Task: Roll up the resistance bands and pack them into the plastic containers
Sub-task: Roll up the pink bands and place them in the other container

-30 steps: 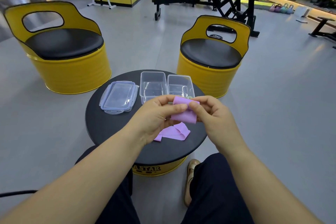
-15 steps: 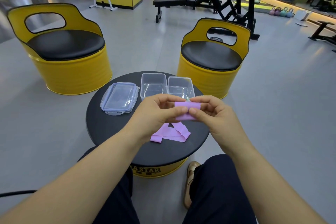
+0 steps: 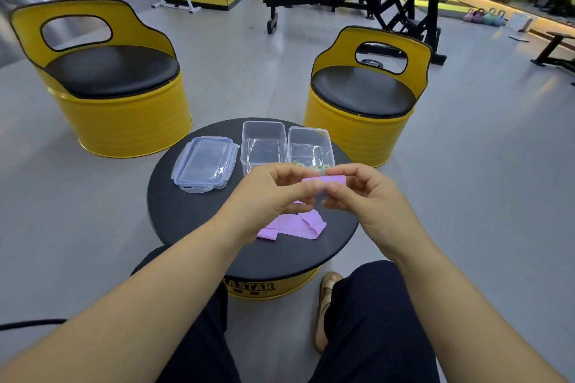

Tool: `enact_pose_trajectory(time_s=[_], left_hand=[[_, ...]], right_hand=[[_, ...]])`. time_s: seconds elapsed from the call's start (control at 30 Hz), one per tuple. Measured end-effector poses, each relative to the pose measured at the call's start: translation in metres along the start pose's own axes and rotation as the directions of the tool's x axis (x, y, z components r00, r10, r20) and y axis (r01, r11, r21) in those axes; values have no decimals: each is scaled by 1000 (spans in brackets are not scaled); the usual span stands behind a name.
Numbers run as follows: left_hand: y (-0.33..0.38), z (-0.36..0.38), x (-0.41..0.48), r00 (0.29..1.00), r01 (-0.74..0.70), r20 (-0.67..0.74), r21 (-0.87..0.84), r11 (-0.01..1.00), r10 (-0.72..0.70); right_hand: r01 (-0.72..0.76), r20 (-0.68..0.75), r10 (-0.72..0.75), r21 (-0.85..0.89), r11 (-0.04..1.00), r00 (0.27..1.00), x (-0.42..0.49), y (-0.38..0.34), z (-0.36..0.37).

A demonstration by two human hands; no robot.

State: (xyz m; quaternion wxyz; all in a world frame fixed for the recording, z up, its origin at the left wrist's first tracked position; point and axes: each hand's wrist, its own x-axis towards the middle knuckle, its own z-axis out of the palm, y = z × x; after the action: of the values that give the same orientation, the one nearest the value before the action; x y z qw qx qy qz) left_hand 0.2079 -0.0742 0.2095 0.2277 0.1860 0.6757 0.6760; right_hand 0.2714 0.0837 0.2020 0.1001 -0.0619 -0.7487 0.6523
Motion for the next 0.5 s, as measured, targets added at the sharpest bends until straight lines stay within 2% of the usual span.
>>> enact_pose_trajectory(time_s=[0.1,0.2,0.33,0.43,0.5], left_hand=[[-4,-6,4,999,40,1,49,998,-40],[-8,-13,9,996,68,45,173,982,-77],[-12,-21,14,995,36,78,353,935,-68],[-20,-24,20,997,10,62,457,889,-43],[-30,-26,24,999,-9,35,499,867,-10]], right_hand=[[6,27,-5,-38,999,1000,2,3,-1],[2,49,2,-85,996,999,4,7,0],[-32,70,40,-115,993,997,8,19,6],[-97,53,102,-89,991,993,12,32,13],[-174,26,174,-6,985,984,19,41,17]])
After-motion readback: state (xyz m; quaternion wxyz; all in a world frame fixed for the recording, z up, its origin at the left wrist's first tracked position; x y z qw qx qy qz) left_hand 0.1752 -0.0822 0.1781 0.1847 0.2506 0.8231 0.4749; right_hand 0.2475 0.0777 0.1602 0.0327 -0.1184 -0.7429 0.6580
